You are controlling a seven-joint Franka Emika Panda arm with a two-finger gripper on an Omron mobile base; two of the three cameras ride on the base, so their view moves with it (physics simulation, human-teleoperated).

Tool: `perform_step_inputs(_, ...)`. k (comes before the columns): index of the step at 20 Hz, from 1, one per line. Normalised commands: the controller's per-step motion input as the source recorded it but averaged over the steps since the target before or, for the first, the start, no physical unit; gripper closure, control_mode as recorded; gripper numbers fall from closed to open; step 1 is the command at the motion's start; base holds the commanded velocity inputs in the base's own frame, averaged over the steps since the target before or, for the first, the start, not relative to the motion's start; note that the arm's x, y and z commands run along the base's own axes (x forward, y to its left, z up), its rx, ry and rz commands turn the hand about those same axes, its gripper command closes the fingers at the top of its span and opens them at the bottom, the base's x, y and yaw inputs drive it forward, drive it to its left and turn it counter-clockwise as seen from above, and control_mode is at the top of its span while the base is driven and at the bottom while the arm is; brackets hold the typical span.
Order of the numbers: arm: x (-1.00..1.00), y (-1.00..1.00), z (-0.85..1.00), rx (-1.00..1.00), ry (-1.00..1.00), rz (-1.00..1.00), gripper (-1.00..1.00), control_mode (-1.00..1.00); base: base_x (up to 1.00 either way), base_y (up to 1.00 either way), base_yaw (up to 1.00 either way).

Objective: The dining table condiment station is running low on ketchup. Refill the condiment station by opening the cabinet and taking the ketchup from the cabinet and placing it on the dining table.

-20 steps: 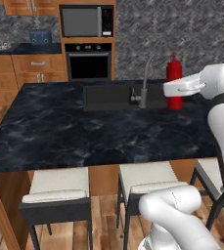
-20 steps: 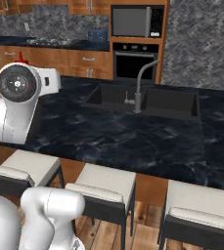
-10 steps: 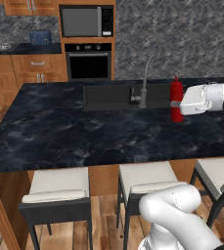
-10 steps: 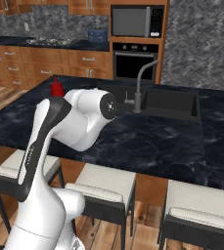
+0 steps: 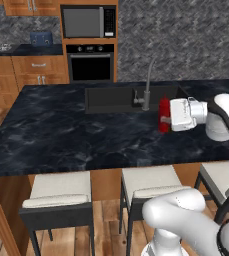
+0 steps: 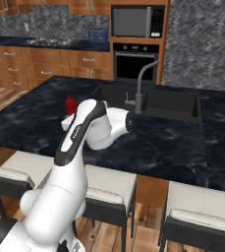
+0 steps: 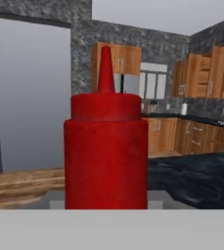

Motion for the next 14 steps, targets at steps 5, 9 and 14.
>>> perform_step_inputs(5, 0.49, 0.00, -0.46, 0.00, -0.15, -0.01, 1.00, -1.00, 0.00, 0.00, 0.00)
perform_step_inputs(9, 0.65, 0.00, -0.36, 0.01, 0.00, -0.02, 1.00, -1.00, 0.00, 0.00, 0.00)
perform_step_inputs(14, 0.59, 0.00, -0.24, 0.08, 0.00, 0.00, 1.00, -1.00, 0.00, 0.00, 0.00)
